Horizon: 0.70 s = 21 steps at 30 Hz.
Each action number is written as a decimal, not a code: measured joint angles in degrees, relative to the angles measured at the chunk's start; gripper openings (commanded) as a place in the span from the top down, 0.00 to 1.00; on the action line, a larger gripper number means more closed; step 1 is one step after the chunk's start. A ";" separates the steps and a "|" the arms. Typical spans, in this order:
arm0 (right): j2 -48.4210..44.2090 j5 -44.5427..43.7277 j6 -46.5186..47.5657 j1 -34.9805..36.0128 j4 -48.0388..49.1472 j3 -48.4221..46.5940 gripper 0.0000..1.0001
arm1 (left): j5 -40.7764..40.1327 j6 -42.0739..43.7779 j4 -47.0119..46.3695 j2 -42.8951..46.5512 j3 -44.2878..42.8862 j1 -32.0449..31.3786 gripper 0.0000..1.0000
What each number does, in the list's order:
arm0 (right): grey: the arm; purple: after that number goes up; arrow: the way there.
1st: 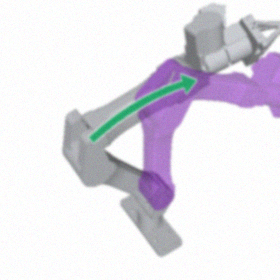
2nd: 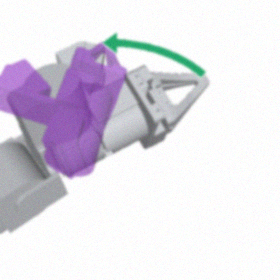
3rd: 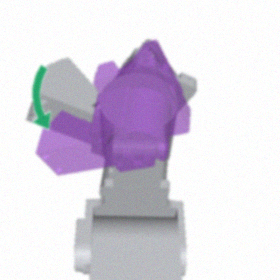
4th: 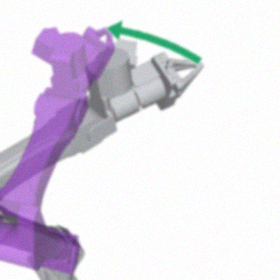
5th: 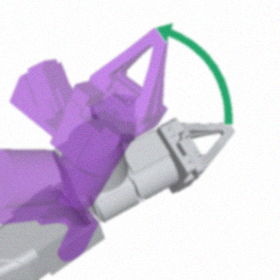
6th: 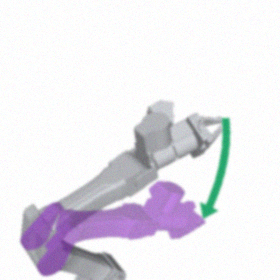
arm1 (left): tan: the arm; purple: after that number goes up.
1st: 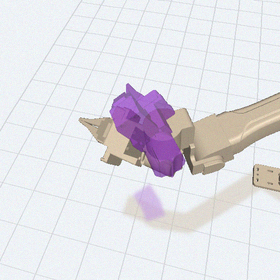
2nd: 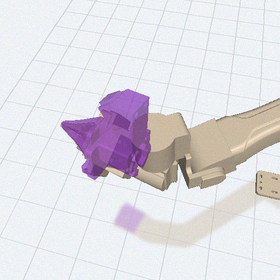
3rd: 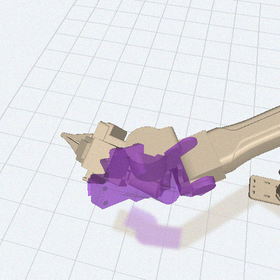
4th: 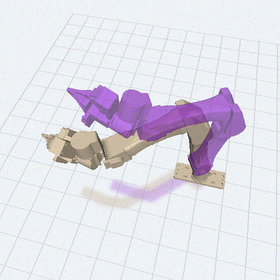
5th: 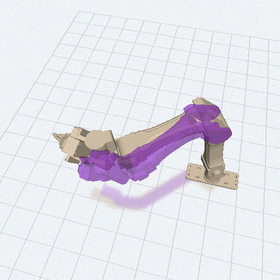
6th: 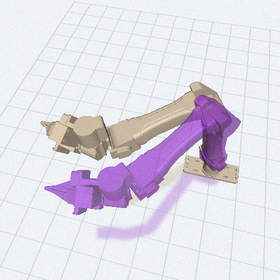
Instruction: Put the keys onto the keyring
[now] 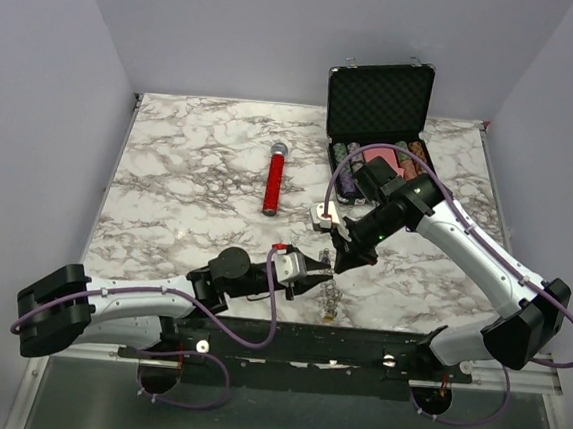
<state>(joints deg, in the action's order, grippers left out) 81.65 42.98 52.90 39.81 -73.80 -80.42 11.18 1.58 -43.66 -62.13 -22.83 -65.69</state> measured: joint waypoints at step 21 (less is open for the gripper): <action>0.00 1.16 0.07 0.00 -0.70 -0.02 1.00 | 0.46 -0.11 0.55 -1.11 -1.18 0.33 1.00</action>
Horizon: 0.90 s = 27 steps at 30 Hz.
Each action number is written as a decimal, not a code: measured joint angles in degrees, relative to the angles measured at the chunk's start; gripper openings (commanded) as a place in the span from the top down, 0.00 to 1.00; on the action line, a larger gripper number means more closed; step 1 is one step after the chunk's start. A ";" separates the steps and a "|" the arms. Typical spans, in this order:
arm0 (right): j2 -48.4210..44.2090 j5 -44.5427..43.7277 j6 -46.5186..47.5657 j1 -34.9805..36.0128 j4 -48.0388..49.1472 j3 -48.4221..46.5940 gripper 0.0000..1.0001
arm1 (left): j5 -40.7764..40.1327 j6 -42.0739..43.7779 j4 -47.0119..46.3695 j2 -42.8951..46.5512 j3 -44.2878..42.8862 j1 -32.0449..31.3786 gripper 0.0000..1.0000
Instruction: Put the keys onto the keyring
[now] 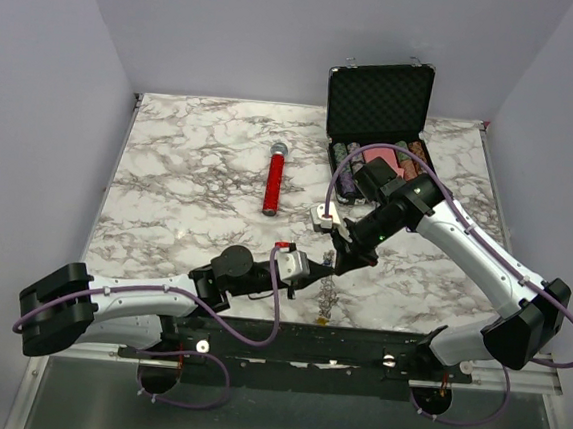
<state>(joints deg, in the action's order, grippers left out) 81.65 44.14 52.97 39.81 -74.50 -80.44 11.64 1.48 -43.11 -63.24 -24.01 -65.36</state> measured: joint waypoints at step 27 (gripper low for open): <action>-2.64 6.88 -4.11 -3.43 4.83 2.60 0.55 | -4.87 -10.88 -7.85 5.33 8.83 0.37 1.00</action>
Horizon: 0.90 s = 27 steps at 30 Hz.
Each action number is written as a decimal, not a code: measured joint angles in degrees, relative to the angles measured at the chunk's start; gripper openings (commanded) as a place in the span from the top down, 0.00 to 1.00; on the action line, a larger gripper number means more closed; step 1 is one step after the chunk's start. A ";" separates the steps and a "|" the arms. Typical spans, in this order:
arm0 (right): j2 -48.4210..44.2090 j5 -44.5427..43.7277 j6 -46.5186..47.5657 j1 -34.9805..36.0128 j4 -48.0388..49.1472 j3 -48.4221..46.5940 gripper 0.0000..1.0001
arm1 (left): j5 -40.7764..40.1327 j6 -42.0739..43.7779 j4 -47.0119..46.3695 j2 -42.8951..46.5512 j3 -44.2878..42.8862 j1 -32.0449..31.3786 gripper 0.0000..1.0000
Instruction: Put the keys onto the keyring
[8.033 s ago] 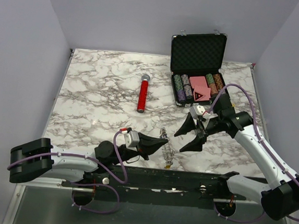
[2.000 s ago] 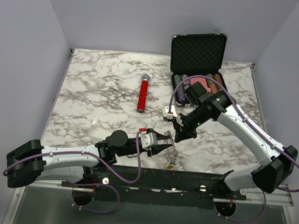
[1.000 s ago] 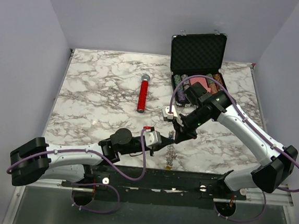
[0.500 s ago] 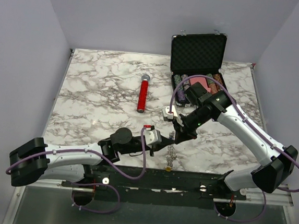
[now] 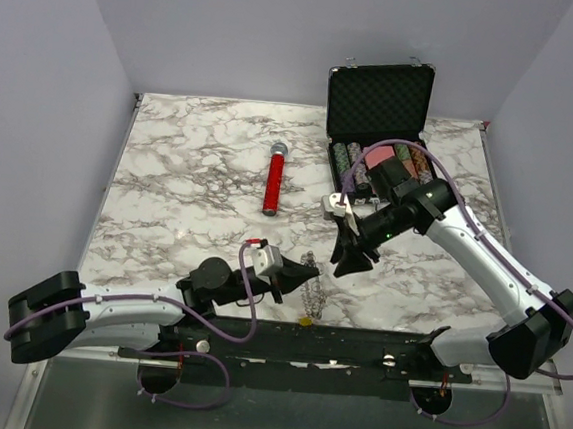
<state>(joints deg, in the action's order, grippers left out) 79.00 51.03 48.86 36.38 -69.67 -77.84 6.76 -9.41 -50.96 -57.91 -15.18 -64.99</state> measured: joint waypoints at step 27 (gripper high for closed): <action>-2.05 13.27 -3.04 -2.01 12.70 7.74 0.69 | -2.27 -5.27 -17.29 -3.06 2.47 0.02 1.00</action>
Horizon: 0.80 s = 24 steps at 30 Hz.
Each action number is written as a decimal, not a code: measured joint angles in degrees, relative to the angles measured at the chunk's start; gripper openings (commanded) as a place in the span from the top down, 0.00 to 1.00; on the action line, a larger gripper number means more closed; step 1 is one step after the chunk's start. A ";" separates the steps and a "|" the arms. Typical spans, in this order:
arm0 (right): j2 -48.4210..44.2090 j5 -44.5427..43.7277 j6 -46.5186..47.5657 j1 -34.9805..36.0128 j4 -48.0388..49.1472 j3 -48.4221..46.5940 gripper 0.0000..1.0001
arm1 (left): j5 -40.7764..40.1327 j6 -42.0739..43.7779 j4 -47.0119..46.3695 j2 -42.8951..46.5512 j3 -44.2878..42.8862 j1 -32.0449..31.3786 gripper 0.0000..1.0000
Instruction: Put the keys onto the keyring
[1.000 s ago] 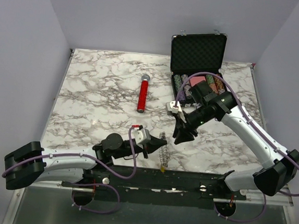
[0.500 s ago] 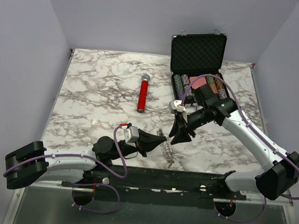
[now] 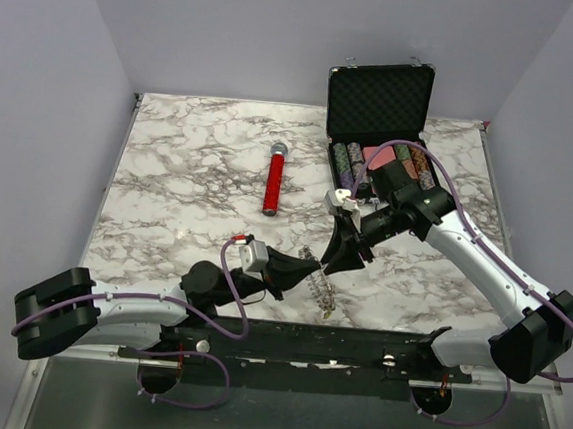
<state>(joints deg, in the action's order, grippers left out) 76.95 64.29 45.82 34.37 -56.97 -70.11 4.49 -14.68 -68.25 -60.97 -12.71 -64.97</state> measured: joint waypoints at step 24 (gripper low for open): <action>0.52 -0.74 -1.38 0.00 -1.55 -1.99 1.00 | -0.92 -1.75 1.66 1.64 0.00 0.04 0.64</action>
<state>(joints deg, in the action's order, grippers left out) 77.47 63.55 44.45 34.37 -58.52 -72.10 3.57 -16.43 -66.59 -59.33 -12.71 -64.93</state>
